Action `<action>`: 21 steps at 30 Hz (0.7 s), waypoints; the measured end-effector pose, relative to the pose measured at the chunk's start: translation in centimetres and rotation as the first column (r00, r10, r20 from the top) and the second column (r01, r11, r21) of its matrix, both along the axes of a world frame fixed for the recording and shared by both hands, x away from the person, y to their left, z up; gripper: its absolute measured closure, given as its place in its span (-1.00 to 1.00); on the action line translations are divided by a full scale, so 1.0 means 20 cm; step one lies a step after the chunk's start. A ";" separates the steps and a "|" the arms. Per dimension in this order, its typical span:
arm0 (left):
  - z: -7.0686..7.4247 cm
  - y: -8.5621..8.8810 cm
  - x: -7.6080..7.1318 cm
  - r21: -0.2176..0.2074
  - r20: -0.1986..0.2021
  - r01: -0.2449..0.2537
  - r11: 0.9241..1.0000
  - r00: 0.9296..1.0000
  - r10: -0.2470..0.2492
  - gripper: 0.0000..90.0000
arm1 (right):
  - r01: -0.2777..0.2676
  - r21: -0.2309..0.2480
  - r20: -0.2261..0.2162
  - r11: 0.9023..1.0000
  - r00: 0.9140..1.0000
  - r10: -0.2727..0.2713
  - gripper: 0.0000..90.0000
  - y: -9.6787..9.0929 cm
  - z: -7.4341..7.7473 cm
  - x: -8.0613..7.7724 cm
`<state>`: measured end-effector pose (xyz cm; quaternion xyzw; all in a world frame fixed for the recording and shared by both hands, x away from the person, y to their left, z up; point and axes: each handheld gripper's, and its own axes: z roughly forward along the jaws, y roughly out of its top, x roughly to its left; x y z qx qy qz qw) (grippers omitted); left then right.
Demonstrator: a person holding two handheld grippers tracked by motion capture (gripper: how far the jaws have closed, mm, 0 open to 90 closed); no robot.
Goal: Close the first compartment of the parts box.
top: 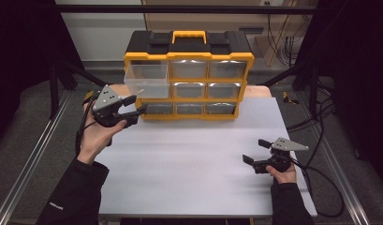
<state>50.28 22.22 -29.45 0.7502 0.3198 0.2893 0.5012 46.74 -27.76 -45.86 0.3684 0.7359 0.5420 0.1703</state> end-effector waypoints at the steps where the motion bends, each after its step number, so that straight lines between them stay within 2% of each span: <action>1: 0.00 0.00 0.00 0.001 -0.003 0.000 1.000 1.000 0.000 0.11 | 0.000 0.001 0.000 1.000 1.000 0.000 -0.99 0.00 0.00 0.00; 21: 0.01 -0.02 0.04 0.014 -0.006 -0.020 1.000 1.000 0.020 0.68 | 0.001 -0.003 -0.001 1.000 1.000 -0.001 -0.99 0.00 0.00 0.00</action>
